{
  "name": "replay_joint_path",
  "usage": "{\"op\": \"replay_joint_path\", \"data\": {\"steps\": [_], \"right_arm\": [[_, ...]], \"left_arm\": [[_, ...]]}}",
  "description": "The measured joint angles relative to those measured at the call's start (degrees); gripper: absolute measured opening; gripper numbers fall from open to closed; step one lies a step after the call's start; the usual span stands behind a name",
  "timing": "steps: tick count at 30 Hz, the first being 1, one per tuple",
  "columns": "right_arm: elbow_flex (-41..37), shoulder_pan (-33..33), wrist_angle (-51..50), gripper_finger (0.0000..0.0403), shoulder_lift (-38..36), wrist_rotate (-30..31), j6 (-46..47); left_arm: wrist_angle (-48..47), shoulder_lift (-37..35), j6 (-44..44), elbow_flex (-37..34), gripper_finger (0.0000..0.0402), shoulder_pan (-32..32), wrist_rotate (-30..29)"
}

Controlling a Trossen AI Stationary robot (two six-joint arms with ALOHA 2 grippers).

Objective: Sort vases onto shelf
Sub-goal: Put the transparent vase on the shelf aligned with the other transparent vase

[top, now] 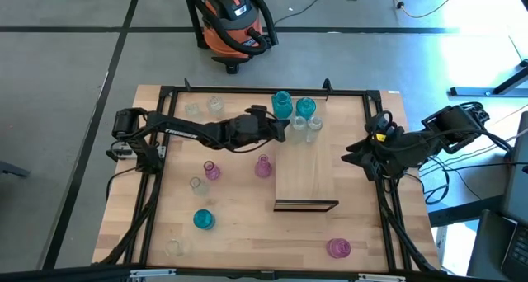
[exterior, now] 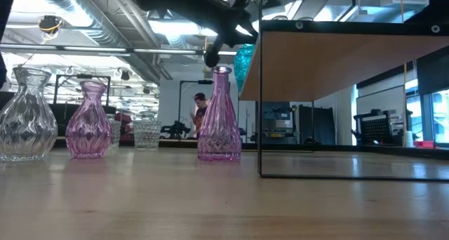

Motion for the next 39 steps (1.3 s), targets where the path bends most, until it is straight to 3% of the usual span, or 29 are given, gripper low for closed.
{"op": "replay_joint_path", "data": {"steps": [16, 39], "right_arm": [[0.0, 0.0, 0.0, 0.0184, 0.0, 0.0, 0.0], [0.0, 0.0, 0.0, 0.0184, 0.0, 0.2, -0.2]], "left_arm": [[-6.5, 0.1, -4.4, 0.0, 0.0, -1.9, 0.1], [-1.8, 0.1, -4.2, 0.0, 0.0, -1.1, 3.7]]}}
